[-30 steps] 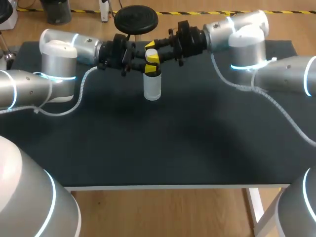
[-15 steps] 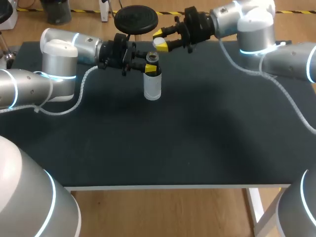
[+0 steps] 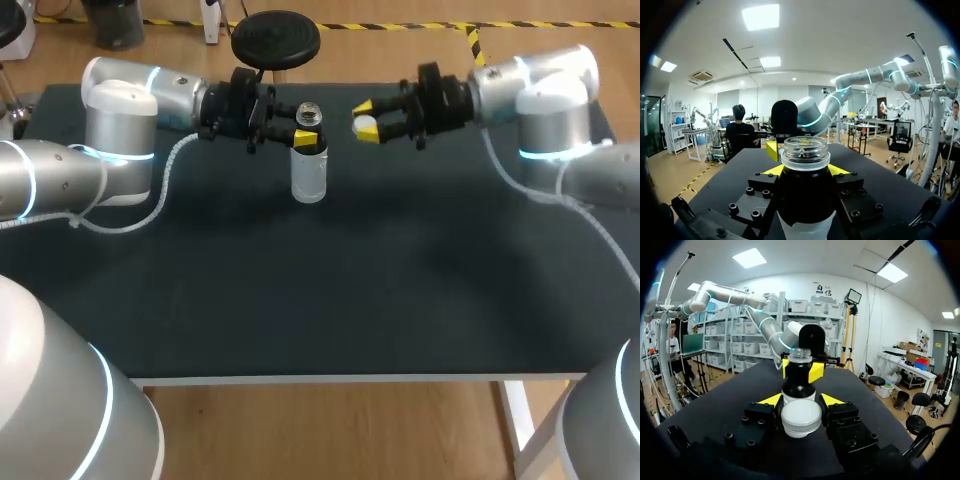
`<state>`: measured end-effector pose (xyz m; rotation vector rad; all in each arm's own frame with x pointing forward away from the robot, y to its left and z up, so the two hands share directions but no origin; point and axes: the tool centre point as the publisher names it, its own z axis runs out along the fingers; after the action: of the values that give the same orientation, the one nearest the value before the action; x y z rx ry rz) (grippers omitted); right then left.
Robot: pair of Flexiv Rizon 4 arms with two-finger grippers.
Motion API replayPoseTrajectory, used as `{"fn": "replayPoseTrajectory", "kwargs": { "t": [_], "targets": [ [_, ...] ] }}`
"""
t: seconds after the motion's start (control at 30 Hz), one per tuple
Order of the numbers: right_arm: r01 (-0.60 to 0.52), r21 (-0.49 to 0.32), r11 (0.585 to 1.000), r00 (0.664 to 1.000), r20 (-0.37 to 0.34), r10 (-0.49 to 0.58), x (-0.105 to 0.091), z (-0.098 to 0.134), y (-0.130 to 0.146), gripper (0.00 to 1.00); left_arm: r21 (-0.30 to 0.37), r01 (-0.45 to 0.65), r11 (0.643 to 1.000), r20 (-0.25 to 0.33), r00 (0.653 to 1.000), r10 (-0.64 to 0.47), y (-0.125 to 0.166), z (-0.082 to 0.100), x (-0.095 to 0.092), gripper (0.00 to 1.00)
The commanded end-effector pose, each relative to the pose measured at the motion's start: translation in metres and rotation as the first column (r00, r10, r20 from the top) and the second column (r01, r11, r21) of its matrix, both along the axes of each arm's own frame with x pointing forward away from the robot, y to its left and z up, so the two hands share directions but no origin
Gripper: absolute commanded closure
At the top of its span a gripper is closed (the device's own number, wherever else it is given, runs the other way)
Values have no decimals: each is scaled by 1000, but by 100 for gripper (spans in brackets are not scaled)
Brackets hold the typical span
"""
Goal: Unscrew the bottle cap
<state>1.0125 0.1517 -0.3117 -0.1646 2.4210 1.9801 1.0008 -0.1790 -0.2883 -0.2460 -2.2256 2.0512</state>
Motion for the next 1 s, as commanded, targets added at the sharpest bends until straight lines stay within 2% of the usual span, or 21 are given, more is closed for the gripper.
{"fn": "replayPoseTrajectory", "kwargs": {
  "t": [0.03,0.3,0.57,0.6,0.63,0.67,1.0],
  "targets": [
    [72,-5,997,997,2,-72,-11,-17,-21,100,-1,5,1000,-1,1000,-5,0,-1,2,100],
    [133,-34,990,987,-85,-136,-14,-60,-49,100,-1,5,1000,-1,1000,-5,0,-1,2,100],
    [159,-49,986,979,-122,-163,-12,-76,-57,100,-1,5,1000,-1,1000,-5,0,-1,2,100],
    [158,-49,986,979,-126,-163,-12,-77,-57,82,-1,5,1000,-1,1000,-5,0,-1,2,100],
    [157,-50,986,978,-129,-162,-12,-77,-57,50,-1,5,1000,-1,1000,-5,0,-1,2,100],
    [159,-48,986,977,-137,-164,-12,-78,-56,0,-1,5,1000,-1,1000,-5,0,-1,2,100],
    [177,-44,983,974,-137,-182,-11,-72,-52,0,-1,5,1000,-1,1000,-5,0,-1,2,100]
  ]
}}
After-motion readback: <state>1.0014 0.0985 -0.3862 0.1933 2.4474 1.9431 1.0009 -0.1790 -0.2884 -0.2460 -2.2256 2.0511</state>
